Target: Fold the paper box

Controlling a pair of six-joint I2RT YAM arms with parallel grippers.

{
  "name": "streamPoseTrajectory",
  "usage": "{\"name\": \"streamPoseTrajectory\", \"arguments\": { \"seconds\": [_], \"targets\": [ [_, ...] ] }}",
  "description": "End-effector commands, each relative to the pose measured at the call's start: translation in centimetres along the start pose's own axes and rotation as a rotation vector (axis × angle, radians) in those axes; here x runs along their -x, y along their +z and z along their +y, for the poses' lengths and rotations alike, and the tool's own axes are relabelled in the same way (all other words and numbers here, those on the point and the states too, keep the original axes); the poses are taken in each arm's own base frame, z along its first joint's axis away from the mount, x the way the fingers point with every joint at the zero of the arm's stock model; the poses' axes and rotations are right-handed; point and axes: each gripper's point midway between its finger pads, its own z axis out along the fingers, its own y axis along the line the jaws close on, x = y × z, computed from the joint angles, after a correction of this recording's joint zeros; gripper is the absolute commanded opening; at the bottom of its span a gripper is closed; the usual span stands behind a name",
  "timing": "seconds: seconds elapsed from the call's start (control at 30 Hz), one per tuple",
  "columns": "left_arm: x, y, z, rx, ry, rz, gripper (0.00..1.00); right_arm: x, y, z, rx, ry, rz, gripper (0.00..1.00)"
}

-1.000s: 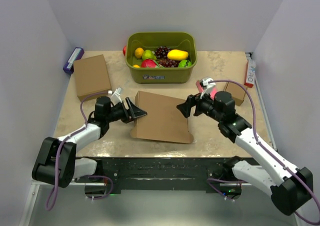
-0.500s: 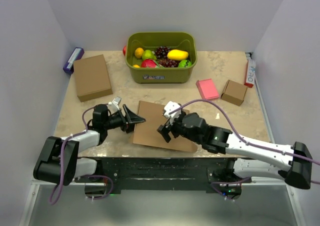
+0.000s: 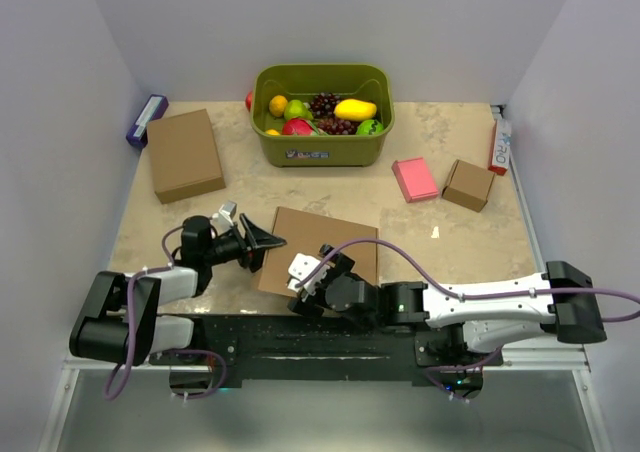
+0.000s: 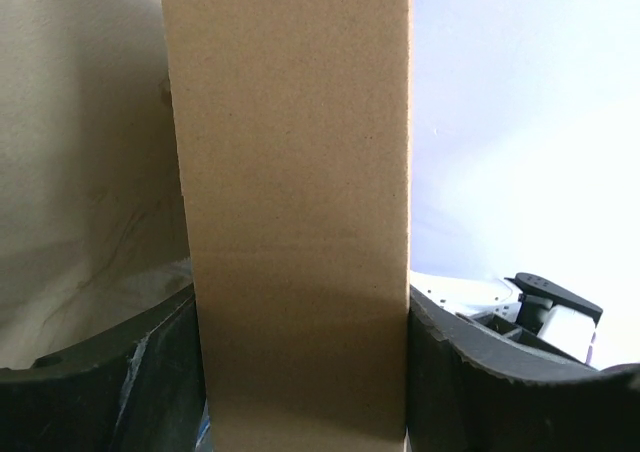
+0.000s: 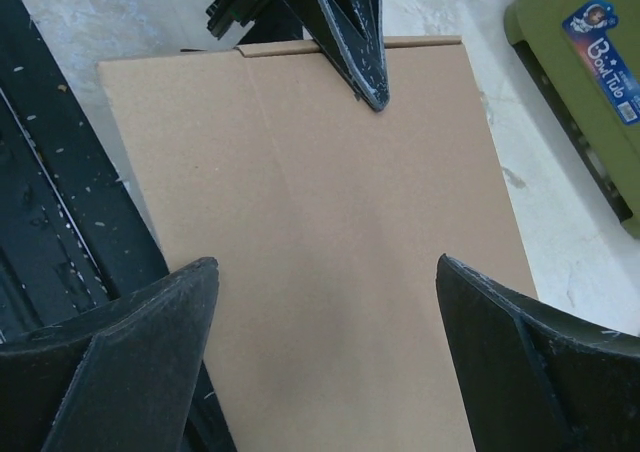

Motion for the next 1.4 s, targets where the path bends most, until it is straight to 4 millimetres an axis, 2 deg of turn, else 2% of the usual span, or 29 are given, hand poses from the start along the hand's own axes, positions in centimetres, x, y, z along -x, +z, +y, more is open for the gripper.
{"name": "streamPoseTrajectory", "arguments": {
  "seconds": [0.0, 0.1, 0.27, 0.37, 0.47, 0.7, 0.93, 1.03, 1.37],
  "targets": [
    [0.2, -0.3, -0.6, -0.030, -0.007, 0.007, 0.24, 2.4, -1.3, -0.2, -0.053, 0.016, -0.078, 0.95],
    [0.5, -0.4, 0.0, -0.011, -0.012, 0.000, 0.24, 2.9, -1.7, 0.1, -0.027, 0.037, -0.091, 0.95],
    [0.8, -0.5, 0.0, -0.010, -0.013, -0.005, 0.24, 1.0, -0.7, 0.7, -0.042, -0.001, -0.037, 0.96],
    [0.6, -0.6, 0.1, -0.011, -0.017, -0.001, 0.24, -0.8, 0.2, 0.5, -0.101, -0.053, 0.038, 0.97],
    [0.5, -0.8, -0.1, -0.022, -0.020, -0.006, 0.24, -1.8, 0.7, 0.1, -0.158, -0.086, 0.073, 0.97],
    [0.6, -0.8, -0.6, -0.045, -0.032, -0.007, 0.23, -0.5, -0.1, 1.4, -0.139, -0.108, 0.026, 0.98],
    [0.1, -1.3, -1.2, -0.075, -0.042, -0.010, 0.23, -3.2, 0.9, 0.2, -0.269, -0.223, 0.119, 0.99],
    [-0.4, -1.5, -1.3, -0.087, -0.046, -0.001, 0.23, -3.6, 0.8, -0.9, -0.358, -0.257, 0.142, 0.99],
    [-1.6, -2.2, -1.2, -0.108, -0.073, 0.009, 0.22, -4.0, 1.8, -1.4, -0.430, -0.355, 0.144, 0.99]
  ]
}}
